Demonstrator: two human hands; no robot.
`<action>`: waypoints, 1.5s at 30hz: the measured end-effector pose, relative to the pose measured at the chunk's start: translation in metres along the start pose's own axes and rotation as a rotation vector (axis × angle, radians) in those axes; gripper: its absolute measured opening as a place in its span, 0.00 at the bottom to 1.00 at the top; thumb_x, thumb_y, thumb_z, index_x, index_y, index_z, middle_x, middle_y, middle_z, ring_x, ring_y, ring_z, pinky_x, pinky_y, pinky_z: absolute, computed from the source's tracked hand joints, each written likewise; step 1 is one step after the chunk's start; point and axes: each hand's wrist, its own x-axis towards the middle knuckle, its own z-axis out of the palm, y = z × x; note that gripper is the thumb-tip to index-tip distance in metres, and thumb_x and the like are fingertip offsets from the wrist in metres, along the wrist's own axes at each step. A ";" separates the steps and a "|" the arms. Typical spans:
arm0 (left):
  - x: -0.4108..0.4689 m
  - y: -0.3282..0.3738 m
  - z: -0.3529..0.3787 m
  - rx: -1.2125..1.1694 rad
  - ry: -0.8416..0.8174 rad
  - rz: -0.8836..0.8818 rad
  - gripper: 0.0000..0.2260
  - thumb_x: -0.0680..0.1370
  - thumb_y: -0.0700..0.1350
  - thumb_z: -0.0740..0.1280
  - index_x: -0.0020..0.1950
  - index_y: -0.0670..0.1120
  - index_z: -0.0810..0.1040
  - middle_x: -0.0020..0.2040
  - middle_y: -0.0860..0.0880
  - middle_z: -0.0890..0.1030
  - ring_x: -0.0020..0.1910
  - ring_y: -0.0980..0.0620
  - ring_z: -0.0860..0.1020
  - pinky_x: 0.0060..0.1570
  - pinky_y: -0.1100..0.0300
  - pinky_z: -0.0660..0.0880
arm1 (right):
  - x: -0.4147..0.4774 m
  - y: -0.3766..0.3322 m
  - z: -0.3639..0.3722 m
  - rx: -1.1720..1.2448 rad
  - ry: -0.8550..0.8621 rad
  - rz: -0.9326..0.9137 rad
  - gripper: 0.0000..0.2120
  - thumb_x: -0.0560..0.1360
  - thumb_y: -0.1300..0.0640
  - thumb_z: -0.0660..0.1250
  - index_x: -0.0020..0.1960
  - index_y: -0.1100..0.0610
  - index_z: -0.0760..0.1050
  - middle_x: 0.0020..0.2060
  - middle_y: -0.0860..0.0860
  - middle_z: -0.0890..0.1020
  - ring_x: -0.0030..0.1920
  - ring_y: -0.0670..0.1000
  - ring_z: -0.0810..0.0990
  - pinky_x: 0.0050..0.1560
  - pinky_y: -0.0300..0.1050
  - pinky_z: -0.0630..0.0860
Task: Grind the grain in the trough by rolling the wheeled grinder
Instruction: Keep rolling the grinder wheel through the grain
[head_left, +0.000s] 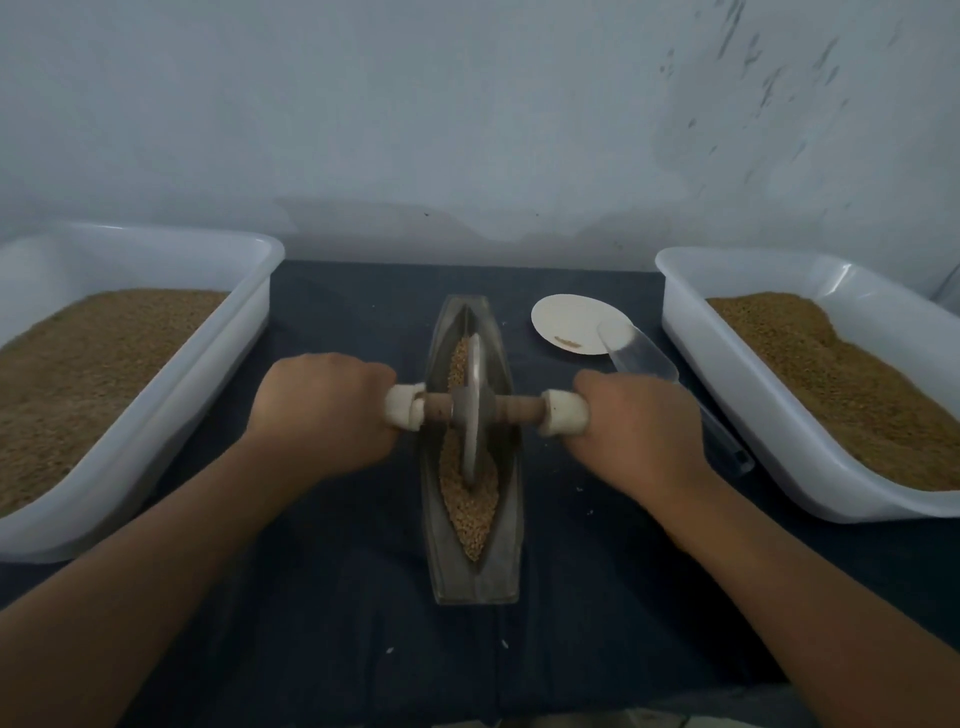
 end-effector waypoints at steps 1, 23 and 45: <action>0.009 0.000 0.004 -0.038 -0.015 -0.045 0.17 0.74 0.60 0.69 0.33 0.54 0.66 0.29 0.56 0.71 0.27 0.56 0.68 0.30 0.61 0.61 | 0.013 -0.001 0.005 -0.028 0.031 -0.005 0.16 0.68 0.39 0.72 0.36 0.48 0.69 0.26 0.44 0.70 0.26 0.50 0.72 0.24 0.40 0.67; 0.054 -0.001 0.007 -0.062 -0.003 -0.104 0.14 0.72 0.59 0.65 0.33 0.52 0.72 0.30 0.55 0.73 0.28 0.51 0.72 0.31 0.60 0.64 | 0.064 -0.001 0.023 0.001 -0.127 0.144 0.13 0.76 0.43 0.67 0.40 0.51 0.74 0.31 0.47 0.74 0.33 0.54 0.73 0.31 0.43 0.61; 0.050 0.006 -0.005 -0.054 -0.035 -0.126 0.13 0.71 0.60 0.65 0.36 0.53 0.69 0.33 0.54 0.73 0.31 0.50 0.71 0.33 0.58 0.67 | 0.058 0.000 0.026 0.057 -0.178 0.176 0.12 0.75 0.40 0.66 0.44 0.49 0.74 0.33 0.45 0.74 0.37 0.54 0.78 0.33 0.45 0.66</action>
